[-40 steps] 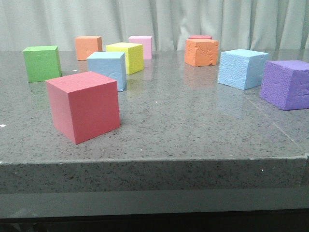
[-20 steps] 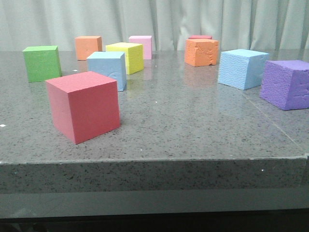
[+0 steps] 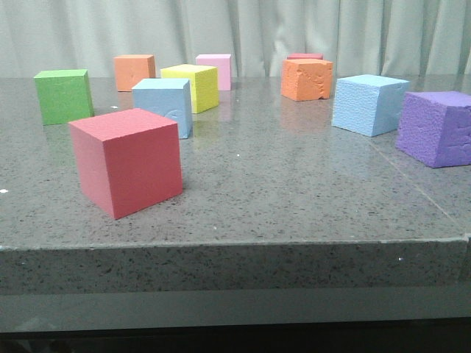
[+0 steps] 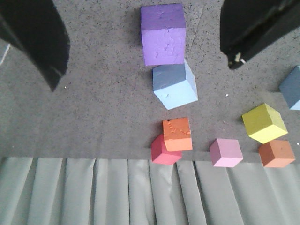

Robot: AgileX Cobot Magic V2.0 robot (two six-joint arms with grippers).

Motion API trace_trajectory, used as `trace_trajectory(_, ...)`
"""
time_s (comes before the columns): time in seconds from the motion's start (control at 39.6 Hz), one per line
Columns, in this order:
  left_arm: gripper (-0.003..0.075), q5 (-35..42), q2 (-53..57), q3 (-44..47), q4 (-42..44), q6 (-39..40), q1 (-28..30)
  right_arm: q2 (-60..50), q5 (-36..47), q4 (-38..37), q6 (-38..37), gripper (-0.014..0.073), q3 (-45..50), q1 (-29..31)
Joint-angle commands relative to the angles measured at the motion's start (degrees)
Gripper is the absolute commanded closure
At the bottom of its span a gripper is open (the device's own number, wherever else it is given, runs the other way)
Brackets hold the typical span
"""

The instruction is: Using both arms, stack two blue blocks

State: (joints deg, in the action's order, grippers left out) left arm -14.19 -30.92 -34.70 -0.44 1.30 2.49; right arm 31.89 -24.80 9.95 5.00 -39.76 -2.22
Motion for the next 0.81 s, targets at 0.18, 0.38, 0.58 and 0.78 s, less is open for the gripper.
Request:
trace_trajectory(0.18,0.0028,4.91,-0.58,-2.02,0.0,0.11,0.0,19.11,-2.25,-1.79,0.56,-0.0061,-13.53,0.38)
trace_trajectory(0.38,0.0028,4.91,-0.58,-2.02,0.0,0.11,0.0,38.46,-14.7,-3.64,4.17,-0.0061,-29.6,0.38)
trace_trajectory(0.58,0.0028,4.91,-0.58,-2.02,0.0,0.11,0.0,52.91,-25.15,0.07,10.34,-0.0061,-44.79,0.38)
trace_trajectory(0.78,0.0028,4.91,-0.58,-2.02,0.0,0.11,0.0,63.02,-31.27,6.61,17.74,-0.0061,-56.63,-0.07)
